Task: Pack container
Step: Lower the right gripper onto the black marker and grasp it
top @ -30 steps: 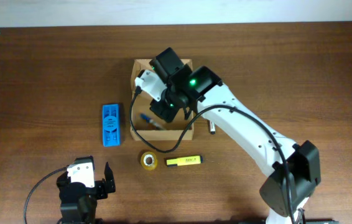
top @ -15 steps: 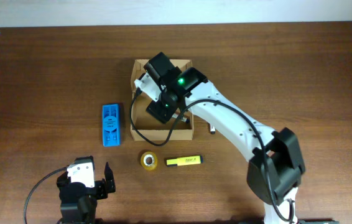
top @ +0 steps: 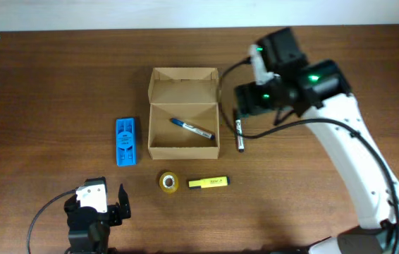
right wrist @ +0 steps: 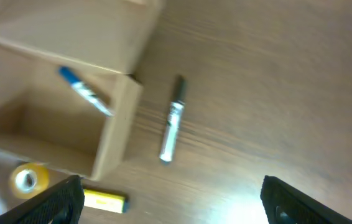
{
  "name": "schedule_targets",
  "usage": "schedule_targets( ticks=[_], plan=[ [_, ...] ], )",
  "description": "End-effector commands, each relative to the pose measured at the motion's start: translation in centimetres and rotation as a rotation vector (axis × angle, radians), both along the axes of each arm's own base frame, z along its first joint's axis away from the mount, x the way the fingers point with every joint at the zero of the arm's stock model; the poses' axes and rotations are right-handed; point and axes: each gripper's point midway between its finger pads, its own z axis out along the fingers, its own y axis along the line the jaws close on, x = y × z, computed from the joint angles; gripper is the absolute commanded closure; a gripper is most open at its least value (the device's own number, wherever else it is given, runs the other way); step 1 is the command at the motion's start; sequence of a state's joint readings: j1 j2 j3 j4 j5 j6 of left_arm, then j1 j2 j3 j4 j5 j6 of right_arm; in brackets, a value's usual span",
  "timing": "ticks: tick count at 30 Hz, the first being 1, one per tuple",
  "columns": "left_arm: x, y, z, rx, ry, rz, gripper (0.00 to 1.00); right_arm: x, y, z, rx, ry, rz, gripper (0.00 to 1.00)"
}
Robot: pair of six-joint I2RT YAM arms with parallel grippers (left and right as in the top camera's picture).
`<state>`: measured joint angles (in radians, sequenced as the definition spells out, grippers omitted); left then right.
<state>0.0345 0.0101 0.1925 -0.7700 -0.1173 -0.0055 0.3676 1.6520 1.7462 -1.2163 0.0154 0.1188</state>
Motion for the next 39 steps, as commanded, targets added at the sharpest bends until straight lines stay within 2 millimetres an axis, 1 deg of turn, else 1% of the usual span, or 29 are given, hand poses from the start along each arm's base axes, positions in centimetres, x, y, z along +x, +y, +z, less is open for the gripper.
schedule_targets(
  ticks=[1,3,4,6,8,11,17,20,21,24,30,33,37,39],
  plan=[
    [0.0,0.1,-0.2,-0.005,0.000,0.012,0.00,-0.9,-3.1,-4.3,-0.010,0.102,-0.174,0.08],
    [0.0,0.1,-0.2,-0.005,0.000,0.012,0.01,-0.8,-3.6,-6.6,-0.001,0.126,-0.230,0.07],
    [0.0,0.1,-0.2,-0.005,0.000,0.012,0.00,-0.8,-3.7,-9.0,0.015,0.138,-0.274,0.08],
    [0.0,0.1,-0.2,-0.005,0.000,0.012,0.00,-1.1,-3.6,-11.1,0.029,0.153,-0.289,0.08],
    [0.0,0.1,-0.2,-0.005,0.000,0.012,0.00,-1.3,-3.0,-12.6,0.061,0.166,-0.279,0.08],
    [0.0,0.1,-0.2,-0.005,0.000,0.012,0.01,-1.3,-2.4,-14.0,0.095,0.167,-0.269,0.08],
    [0.0,0.1,-0.2,-0.005,0.000,0.012,0.00,0.0,-2.0,-17.0,0.089,0.176,-0.270,0.09],
    [0.0,0.1,-0.2,-0.005,0.000,0.012,0.00,0.5,-1.9,-18.9,0.080,0.197,-0.271,0.09],
    [0.0,0.1,-0.2,-0.005,0.000,0.012,0.01,0.7,-1.8,-19.9,0.074,0.212,-0.272,0.09],
    [0.0,0.1,-0.2,-0.005,0.000,0.012,0.00,0.8,-1.8,-21.0,0.066,0.227,-0.272,0.12],
    [0.0,0.1,-0.2,-0.005,0.000,0.012,0.00,1.1,-1.6,-22.4,0.060,0.237,-0.270,0.18],
    [0.0,0.1,-0.2,-0.005,0.000,0.012,0.00,0.9,-1.3,-23.2,0.050,0.250,-0.262,0.23],
    [0.0,0.1,-0.2,-0.005,0.000,0.012,0.01,0.6,-0.6,-24.3,0.039,0.267,-0.244,0.25],
    [0.0,0.1,-0.2,-0.005,0.000,0.012,0.00,0.4,-0.2,-24.8,0.030,0.276,-0.234,0.29]
  ],
)
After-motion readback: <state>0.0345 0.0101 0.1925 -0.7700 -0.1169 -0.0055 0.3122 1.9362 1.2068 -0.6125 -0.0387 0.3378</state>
